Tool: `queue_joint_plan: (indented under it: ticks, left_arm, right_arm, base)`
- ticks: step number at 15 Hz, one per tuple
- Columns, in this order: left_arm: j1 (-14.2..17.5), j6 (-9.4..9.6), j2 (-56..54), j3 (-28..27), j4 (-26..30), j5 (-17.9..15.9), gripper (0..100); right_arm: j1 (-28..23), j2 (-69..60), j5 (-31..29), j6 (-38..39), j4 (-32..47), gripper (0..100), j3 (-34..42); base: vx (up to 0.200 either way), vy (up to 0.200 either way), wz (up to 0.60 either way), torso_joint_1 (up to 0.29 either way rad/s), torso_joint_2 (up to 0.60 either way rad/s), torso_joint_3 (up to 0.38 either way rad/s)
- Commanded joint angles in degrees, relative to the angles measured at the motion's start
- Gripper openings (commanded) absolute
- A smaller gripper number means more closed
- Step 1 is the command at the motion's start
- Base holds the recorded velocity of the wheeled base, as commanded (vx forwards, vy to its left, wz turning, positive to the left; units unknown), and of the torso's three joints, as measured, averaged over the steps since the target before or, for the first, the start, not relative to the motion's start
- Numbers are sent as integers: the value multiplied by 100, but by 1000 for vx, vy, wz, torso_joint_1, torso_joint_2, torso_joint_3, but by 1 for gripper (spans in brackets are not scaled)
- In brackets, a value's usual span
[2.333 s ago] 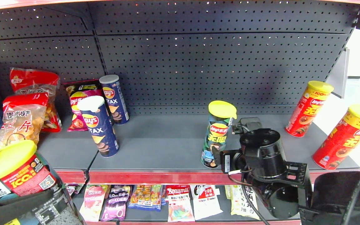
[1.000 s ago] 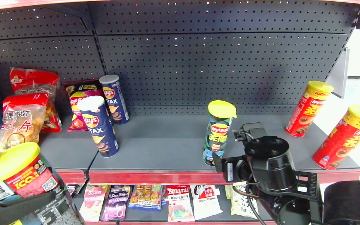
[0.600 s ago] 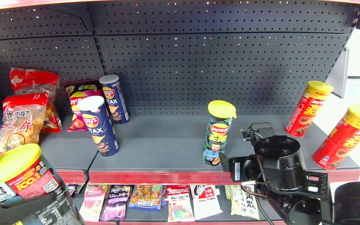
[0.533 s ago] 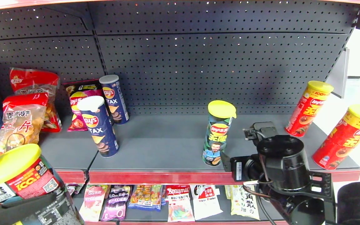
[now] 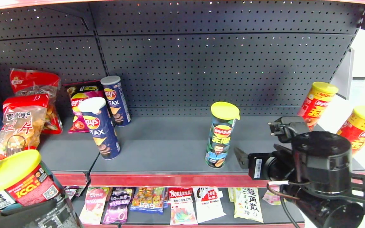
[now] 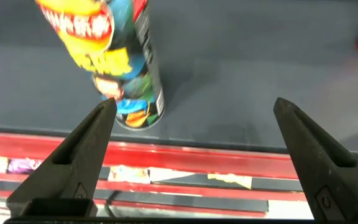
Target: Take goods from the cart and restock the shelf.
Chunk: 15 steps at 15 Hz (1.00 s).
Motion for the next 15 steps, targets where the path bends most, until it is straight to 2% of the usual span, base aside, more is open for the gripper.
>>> queue_joint_plan:
  ticks: [1,11,15]
  left_arm:
    - [-1,0,-26,23,-1,2,0]
    - [-1,0,-114,84,-1,2,0]
    - [8,-9,-149,111,-1,-7,0]
  right_arm:
    - [-116,-471,64,-19,-3,100,120]
    - [-186,-1025,415,-951,-3,100,-39]
    - [-178,-1464,644,-1232,-3,100,199]
  base:
    - [0,0,0,0,0,0]
    - [0,0,0,0,0,0]
    - [0,0,0,0,0,0]
